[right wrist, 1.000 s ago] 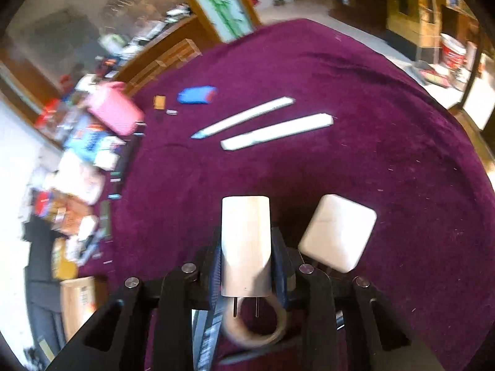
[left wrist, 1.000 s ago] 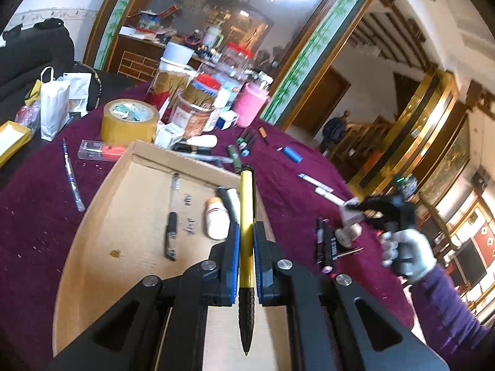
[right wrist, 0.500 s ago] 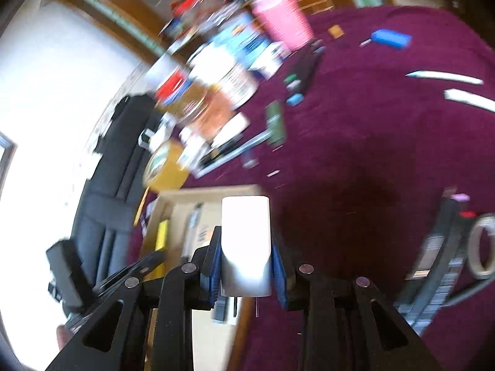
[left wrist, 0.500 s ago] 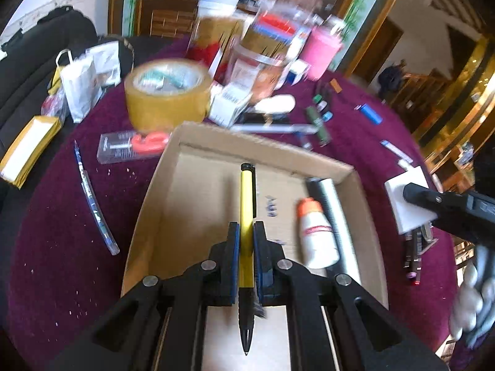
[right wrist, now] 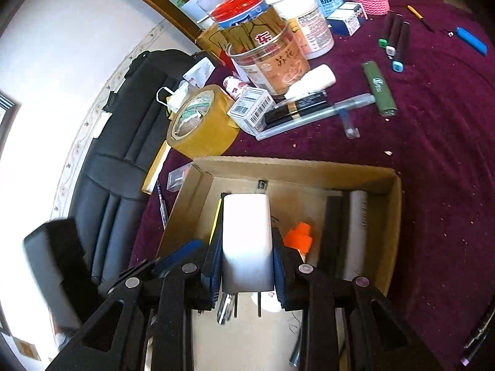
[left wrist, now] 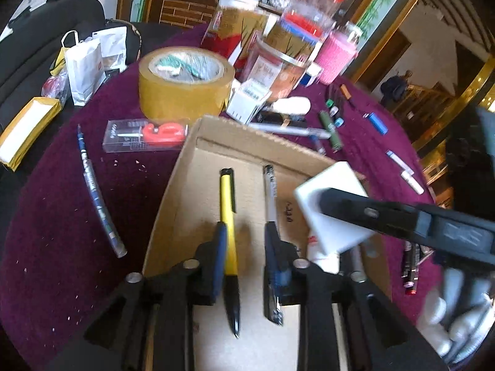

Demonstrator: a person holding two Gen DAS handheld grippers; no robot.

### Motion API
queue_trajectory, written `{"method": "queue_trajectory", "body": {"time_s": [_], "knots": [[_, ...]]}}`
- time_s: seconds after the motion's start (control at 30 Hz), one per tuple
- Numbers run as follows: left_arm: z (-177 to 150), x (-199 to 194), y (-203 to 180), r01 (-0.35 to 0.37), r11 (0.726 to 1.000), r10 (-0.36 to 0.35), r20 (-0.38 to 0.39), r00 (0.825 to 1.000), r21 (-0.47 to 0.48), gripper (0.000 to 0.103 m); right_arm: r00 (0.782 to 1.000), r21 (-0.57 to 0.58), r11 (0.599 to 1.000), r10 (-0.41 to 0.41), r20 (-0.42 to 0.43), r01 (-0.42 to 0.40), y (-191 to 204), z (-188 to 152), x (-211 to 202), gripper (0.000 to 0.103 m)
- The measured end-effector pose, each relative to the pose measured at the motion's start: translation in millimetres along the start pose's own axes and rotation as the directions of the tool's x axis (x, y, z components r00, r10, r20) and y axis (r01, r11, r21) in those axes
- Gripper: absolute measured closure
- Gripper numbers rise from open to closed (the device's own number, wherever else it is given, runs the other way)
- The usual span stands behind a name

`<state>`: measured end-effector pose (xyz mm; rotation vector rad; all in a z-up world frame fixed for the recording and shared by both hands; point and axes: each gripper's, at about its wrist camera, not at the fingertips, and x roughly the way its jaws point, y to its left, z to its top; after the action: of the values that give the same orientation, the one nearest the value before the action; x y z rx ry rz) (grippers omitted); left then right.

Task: Organize rigid objects
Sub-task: 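Carry the yellow pen and white charger into the box and open both grippers, then move both grippers back from the box toward the remaining pens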

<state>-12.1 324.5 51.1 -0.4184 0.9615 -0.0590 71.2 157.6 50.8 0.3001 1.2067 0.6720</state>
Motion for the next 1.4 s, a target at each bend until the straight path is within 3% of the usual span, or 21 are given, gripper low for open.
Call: {"method": "queue_trajectory", "body": {"time_s": [0.07, 0.17, 0.3, 0.47, 0.53, 0.63, 0.77, 1.07, 1.23, 1.33, 1.4], "knots": [[-4.3, -18.7, 4.7, 0.031, 0.999, -0.03, 0.054, 0.998, -0.026, 0.061, 1.0, 0.006, 1.0, 0.011, 0.011, -0.011, 2.5, 2.5, 1.9, 0.073], [-10.6, -38.2, 10.2, 0.057, 0.997, -0.052, 0.106, 0.993, -0.046, 0.06, 1.0, -0.003, 1.0, -0.002, 0.016, 0.002, 7.5, 6.1, 5.9, 0.073], [-18.9, -54.6, 16.1, 0.099, 0.992, -0.088, 0.142, 0.986, -0.074, 0.051, 0.998, -0.008, 0.998, -0.06, -0.002, 0.06, 7.3, 1.6, 16.7, 0.073], [-32.6, -70.0, 14.7, 0.108, 0.992, -0.093, 0.186, 0.978, -0.072, 0.038, 0.989, -0.056, 0.988, -0.143, 0.037, 0.145, 11.3, -1.0, 11.4, 0.072], [-37.6, -75.2, 14.5, 0.113, 0.99, -0.096, 0.191, 0.977, -0.08, 0.032, 0.973, -0.063, 0.972, -0.22, 0.076, 0.224, 11.1, 0.5, 5.8, 0.064], [-45.5, -84.3, 12.6, 0.133, 0.988, -0.116, 0.198, 0.973, -0.073, 0.03, 0.965, -0.065, 0.971, -0.217, 0.144, 0.228, 8.5, 3.8, -7.3, 0.054], [-55.2, -95.8, 6.4, 0.103, 0.994, -0.089, 0.227, 0.97, -0.049, 0.027, 0.955, -0.061, 0.975, -0.197, 0.224, 0.215, 10.2, 4.2, -30.9, 0.052], [-74.5, -102.6, 6.1, 0.026, 0.997, -0.01, 0.238, 0.971, -0.066, 0.024, 0.937, -0.071, 0.967, -0.216, 0.275, 0.244, -7.6, -25.0, -66.7, 0.049], [-79.7, -105.6, -1.7, -0.003, 0.998, 0.019, 0.236, 0.972, -0.066, 0.024, 0.906, -0.059, 0.952, -0.264, 0.331, 0.299, -31.4, -47.1, -101.6, 0.042], [-81.5, -108.2, -14.3, -0.01, 0.999, 0.02, 0.242, 0.97, -0.043, 0.024, 0.861, -0.052, 0.929, -0.319, 0.396, 0.367, -45.8, -61.5, -127.6, 0.033], [-82.6, -107.5, -28.9, -0.006, 1.0, 0.01, 0.242, 0.97, -0.017, 0.024, 0.82, -0.041, 0.905, -0.363, 0.444, 0.423, -55.5, -71.6, -144.7, 0.028]]}}
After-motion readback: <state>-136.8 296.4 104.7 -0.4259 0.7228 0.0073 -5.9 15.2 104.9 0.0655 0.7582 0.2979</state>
